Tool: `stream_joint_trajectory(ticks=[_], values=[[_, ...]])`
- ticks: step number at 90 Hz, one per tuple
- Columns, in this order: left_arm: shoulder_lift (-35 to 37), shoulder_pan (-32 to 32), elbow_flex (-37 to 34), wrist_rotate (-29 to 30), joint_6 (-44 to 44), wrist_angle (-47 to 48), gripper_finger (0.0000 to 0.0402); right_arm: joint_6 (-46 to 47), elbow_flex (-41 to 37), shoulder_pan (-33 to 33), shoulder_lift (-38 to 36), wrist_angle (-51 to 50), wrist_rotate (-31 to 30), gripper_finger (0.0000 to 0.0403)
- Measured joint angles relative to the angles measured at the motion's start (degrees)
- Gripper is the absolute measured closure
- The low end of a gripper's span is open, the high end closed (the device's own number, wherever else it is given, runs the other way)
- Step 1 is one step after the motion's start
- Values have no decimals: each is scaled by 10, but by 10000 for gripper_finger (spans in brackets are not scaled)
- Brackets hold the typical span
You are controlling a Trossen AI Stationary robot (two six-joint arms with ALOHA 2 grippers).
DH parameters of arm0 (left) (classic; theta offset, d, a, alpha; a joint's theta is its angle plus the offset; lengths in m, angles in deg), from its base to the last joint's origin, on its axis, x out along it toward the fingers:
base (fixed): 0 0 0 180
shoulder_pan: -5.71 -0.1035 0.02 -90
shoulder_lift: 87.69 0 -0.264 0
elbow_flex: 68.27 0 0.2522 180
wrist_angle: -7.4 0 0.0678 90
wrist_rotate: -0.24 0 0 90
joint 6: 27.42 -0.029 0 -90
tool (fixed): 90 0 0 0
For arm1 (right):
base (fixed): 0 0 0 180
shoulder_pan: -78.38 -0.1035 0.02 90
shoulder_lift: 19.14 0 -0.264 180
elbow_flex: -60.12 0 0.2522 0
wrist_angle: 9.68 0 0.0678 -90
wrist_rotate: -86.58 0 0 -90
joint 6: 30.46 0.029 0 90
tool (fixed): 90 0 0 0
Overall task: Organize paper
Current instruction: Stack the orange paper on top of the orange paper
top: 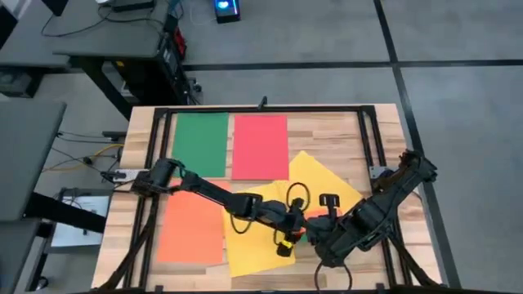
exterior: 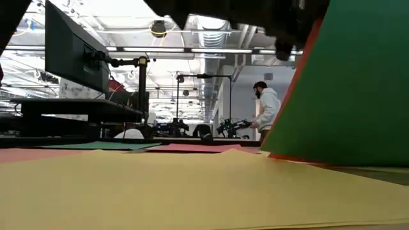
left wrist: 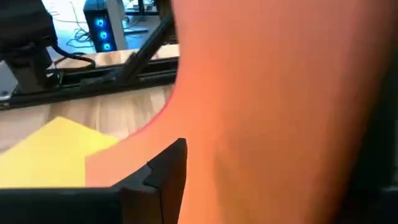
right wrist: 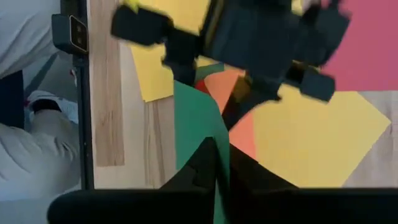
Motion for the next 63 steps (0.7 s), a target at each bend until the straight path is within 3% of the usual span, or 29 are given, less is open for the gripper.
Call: stream_joint_trajectory(ticks=[12, 29, 44, 63], values=[[-18, -1, 48, 5, -11, 72, 282, 0, 0, -8, 0, 0, 0, 403], [-18, 0, 64, 17, -20, 87, 390, 0, 0, -19, 0, 4, 5, 403], [-18, 1, 64, 27, -27, 90, 401, -12, 0, -30, 0, 4, 20, 382], [-18, 3, 64, 43, -35, 93, 401, 3, 0, -47, 0, -2, 37, 289]])
